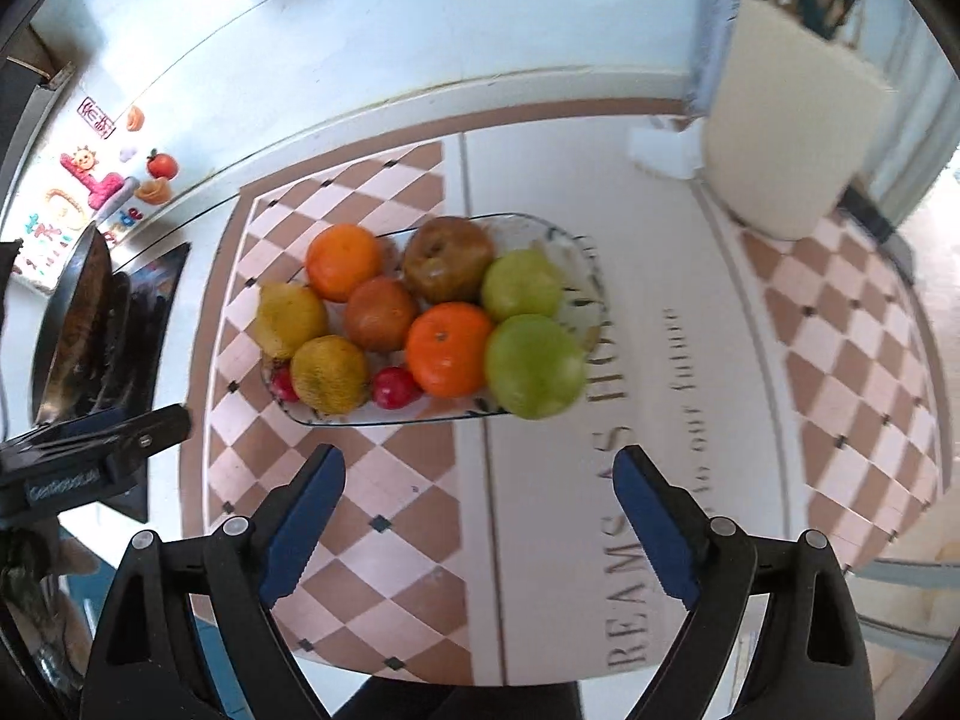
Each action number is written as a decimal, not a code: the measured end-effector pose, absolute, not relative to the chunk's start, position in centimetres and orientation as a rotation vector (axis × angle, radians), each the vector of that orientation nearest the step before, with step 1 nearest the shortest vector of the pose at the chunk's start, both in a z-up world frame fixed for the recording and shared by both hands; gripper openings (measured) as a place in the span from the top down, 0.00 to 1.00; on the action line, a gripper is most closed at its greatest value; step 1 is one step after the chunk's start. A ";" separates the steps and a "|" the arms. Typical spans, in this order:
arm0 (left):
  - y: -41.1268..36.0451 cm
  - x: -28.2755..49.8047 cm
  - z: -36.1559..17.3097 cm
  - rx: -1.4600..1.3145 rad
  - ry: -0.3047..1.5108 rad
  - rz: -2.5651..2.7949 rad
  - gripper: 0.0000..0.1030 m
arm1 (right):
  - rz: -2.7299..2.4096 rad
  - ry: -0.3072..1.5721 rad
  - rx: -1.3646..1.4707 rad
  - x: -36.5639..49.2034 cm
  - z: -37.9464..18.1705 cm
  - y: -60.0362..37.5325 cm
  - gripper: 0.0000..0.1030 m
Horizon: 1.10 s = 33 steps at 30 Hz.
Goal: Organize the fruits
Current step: 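Withdraw both open tools up and away from the plate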
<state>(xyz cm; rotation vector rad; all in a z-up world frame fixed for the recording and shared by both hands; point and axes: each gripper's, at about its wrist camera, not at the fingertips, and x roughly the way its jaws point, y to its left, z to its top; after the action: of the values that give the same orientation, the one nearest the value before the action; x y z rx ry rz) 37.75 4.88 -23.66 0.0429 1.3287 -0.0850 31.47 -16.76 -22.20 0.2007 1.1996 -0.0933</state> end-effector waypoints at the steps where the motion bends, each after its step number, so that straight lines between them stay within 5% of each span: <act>1: 4.9 37.3 -23.4 0.045 1.315 -0.084 0.04 | -0.106 1.188 0.193 31.0 -21.8 -16.9 0.05; 33: 3.8 14.4 -6.8 0.015 0.868 0.007 0.04 | -0.014 0.837 0.039 9.3 -3.3 -15.0 0.04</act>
<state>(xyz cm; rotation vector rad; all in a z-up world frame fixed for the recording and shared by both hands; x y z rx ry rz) 14.40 3.75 -6.77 0.0151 0.8678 0.0072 9.29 -15.03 -3.27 0.0390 0.8374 -0.0136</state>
